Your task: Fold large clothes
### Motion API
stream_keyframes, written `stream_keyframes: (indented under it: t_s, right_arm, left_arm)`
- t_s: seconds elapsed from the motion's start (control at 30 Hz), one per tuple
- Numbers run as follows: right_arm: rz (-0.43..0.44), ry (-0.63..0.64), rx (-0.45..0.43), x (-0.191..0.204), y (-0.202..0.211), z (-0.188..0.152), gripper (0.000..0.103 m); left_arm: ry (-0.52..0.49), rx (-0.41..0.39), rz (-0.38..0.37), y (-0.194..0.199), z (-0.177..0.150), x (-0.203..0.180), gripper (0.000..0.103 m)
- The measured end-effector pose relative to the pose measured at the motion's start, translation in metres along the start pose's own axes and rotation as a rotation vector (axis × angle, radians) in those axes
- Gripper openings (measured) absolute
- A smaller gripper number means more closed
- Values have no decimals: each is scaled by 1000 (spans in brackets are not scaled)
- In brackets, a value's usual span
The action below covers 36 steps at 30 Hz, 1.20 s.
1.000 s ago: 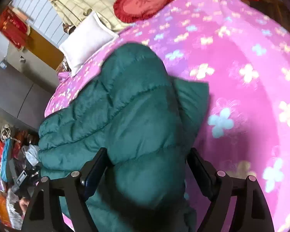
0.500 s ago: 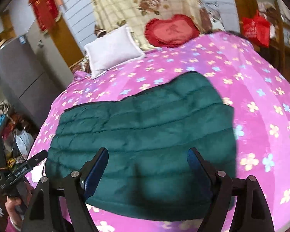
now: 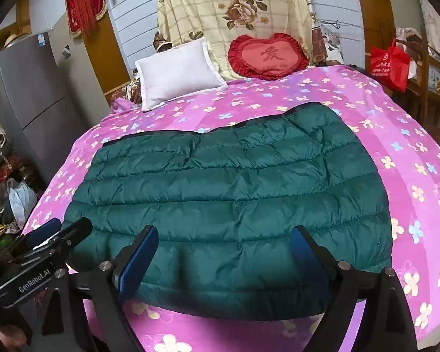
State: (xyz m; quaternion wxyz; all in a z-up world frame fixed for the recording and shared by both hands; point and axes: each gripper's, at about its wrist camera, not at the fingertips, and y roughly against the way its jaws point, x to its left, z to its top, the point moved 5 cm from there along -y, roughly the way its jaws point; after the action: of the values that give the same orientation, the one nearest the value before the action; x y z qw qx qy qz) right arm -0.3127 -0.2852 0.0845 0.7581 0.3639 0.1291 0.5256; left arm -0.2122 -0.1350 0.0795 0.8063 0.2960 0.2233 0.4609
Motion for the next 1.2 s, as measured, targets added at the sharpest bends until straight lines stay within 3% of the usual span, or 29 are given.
stream_keyframes:
  t_s: [0.3, 1.2]
  right_arm:
    - [-40, 30, -21, 0, -4, 3, 91]
    - [-39, 48, -19, 5, -15, 6, 91]
  left_arm:
    - [-16, -35, 81, 0, -1, -2, 84]
    - [-16, -29, 100, -6, -1, -3, 84]
